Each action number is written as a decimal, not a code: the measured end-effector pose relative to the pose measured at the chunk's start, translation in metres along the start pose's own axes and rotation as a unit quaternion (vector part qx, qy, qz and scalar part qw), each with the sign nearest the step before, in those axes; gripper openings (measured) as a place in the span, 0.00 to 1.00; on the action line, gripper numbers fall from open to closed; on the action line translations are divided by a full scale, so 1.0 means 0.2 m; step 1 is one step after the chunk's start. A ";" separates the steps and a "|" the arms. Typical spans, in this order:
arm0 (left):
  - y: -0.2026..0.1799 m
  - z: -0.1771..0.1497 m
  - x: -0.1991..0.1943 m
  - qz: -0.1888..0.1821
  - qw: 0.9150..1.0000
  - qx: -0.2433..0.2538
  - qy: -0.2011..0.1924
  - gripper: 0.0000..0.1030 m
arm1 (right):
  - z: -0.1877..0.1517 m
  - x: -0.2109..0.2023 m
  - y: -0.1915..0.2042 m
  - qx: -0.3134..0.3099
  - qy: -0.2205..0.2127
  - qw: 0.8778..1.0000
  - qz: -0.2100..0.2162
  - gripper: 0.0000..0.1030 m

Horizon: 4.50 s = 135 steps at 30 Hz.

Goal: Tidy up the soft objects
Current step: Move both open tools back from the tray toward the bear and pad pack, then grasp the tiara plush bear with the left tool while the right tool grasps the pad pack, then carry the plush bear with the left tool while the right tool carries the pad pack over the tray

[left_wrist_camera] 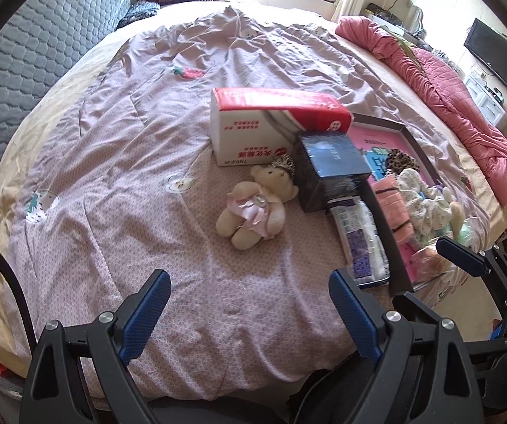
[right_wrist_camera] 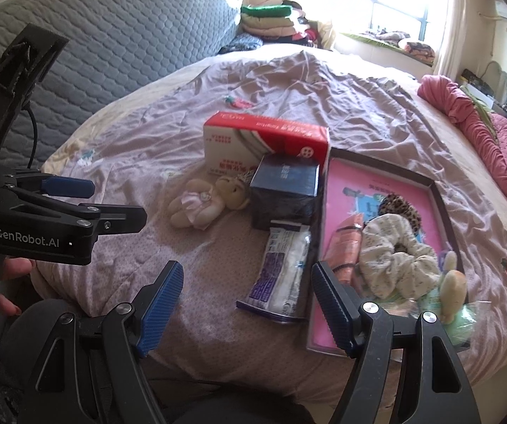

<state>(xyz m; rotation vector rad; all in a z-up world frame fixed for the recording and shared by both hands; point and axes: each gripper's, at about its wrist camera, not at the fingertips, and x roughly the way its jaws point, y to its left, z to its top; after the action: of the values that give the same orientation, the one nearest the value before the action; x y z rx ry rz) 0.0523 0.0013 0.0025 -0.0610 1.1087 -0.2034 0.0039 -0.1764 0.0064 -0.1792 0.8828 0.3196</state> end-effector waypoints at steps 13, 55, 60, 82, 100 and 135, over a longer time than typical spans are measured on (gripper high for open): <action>0.08 0.04 0.18 -0.010 0.999 -0.014 0.028 0.90 | 0.00 0.31 0.01 -0.001 0.065 0.997 -0.047 0.74; -0.13 0.34 0.75 -0.002 0.990 0.104 0.100 0.56 | 0.04 0.55 -0.28 0.093 0.081 0.990 0.068 0.47; -0.03 0.34 0.70 -0.054 0.993 0.048 0.089 0.43 | 0.03 0.50 -0.27 0.121 0.074 0.986 0.082 0.47; -0.16 0.24 0.10 -0.056 0.997 0.050 -0.003 0.42 | 0.11 0.12 -0.36 0.150 -0.011 0.986 0.079 0.47; -0.52 0.25 -0.11 -0.070 0.992 0.094 -0.036 0.42 | 0.04 -0.20 -0.58 0.178 -0.066 0.981 0.040 0.47; -1.01 0.25 0.51 -0.100 0.983 0.137 0.073 0.49 | -0.21 0.04 -1.03 0.247 -0.017 0.969 -0.021 0.48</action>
<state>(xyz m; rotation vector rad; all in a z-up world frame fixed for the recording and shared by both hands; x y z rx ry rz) 0.1140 -0.2187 -0.0357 0.0903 1.2113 -0.5450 0.0490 -0.3799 -0.0220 0.2679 0.8968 0.0558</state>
